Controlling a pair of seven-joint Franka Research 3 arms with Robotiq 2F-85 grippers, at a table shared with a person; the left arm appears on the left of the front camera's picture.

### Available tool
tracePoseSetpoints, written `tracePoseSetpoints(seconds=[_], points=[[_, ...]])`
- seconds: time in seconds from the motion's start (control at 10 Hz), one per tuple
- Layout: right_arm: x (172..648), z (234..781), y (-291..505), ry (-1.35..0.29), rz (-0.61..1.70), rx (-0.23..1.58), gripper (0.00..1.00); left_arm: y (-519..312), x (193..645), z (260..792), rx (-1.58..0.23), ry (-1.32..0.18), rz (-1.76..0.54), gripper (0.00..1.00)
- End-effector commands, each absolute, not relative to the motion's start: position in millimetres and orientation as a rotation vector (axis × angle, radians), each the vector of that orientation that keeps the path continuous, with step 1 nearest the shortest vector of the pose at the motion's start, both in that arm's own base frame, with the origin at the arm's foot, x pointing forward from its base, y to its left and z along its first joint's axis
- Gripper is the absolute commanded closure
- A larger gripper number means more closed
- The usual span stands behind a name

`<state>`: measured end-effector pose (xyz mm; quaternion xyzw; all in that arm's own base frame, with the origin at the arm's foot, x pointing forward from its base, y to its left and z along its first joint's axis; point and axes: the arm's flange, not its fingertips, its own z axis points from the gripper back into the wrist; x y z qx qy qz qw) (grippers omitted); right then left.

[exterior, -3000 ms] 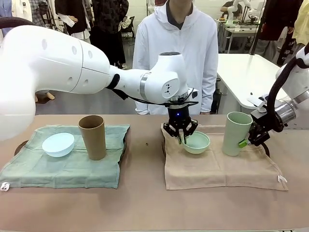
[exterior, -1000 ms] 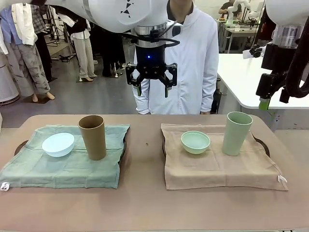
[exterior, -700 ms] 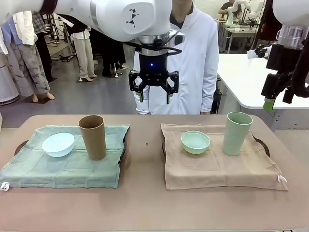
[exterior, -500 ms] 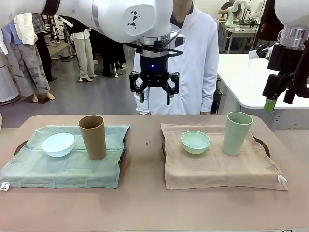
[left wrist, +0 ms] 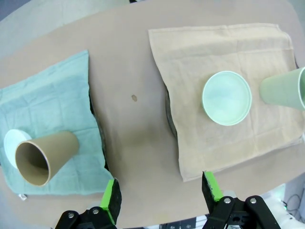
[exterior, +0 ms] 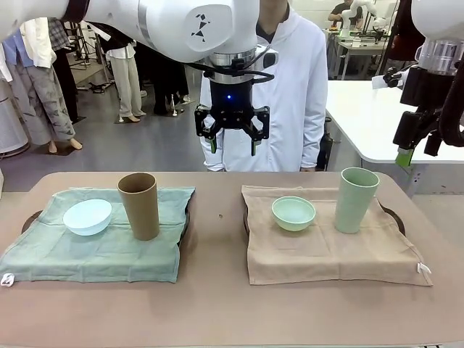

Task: Set up a tray with a mat and arrange the tableware.
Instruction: Place the Picnic Bowl and Reusable plastic cup back onto the Handle tray in front of the human's position.

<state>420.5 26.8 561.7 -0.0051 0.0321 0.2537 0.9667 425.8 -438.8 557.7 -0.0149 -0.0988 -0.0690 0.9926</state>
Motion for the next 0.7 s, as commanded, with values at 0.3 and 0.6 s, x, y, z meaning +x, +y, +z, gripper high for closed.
tracePoseSetpoints(seconds=[0.3,0.6], points=[[420.9,557.5,25.3,0.054,0.523,-0.036,0.0,-436.7,425.8,559.8,-0.031,-0.204,-0.142,0.11],[420.9,557.5,25.3,0.054,0.523,-0.036,0.0,-436.7,425.8,559.8,-0.031,-0.204,-0.142,0.11]])
